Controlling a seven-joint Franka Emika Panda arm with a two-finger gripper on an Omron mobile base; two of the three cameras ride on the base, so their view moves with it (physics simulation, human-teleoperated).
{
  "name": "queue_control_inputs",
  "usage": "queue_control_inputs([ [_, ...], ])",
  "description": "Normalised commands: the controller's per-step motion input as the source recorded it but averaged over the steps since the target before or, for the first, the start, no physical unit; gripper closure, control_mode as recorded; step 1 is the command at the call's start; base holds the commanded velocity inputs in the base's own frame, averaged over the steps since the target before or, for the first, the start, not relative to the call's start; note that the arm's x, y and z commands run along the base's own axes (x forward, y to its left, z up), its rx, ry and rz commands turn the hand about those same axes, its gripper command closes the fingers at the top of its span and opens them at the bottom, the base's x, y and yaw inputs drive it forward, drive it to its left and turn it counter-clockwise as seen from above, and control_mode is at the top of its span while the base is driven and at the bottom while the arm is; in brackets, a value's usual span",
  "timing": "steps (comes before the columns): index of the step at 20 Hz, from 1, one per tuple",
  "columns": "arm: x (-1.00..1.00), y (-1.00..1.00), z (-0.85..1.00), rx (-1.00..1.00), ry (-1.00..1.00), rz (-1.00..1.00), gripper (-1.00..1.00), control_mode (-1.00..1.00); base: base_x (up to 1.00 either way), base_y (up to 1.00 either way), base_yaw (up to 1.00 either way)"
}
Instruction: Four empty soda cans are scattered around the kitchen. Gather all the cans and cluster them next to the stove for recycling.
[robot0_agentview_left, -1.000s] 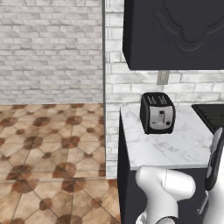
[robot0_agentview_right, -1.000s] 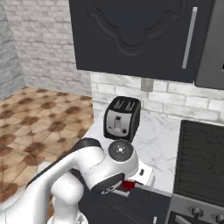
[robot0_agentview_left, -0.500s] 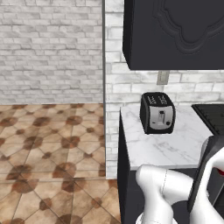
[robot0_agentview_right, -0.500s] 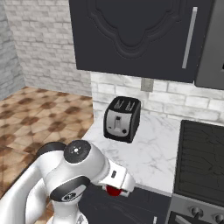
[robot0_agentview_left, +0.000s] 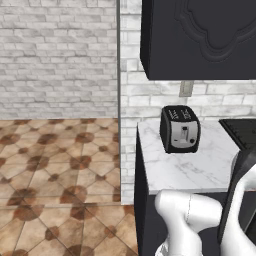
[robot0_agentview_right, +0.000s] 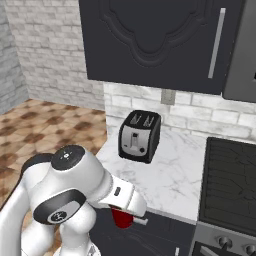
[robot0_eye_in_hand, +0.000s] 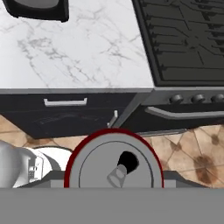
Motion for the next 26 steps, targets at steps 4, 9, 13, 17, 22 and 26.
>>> queue_control_inputs([
  [4,-0.38,0.08,0.12,0.0,0.02,0.0,1.0,-1.0,0.0,0.0,0.0],
  [9,-0.41,0.12,0.04,0.0,0.01,0.02,1.0,-1.0,0.0,0.0,0.0],
  [13,-0.27,0.18,0.0,0.0,0.0,0.02,1.0,-1.0,0.0,0.0,0.0],
  [17,-0.06,0.05,0.0,0.0,0.0,0.01,1.0,1.0,-0.22,0.06,0.02],
  [22,0.0,0.0,0.0,0.0,0.0,0.0,1.0,1.0,-0.48,0.0,0.03],
  [26,0.0,0.0,0.0,0.0,0.0,0.0,1.0,1.0,-0.52,0.0,0.02],
])
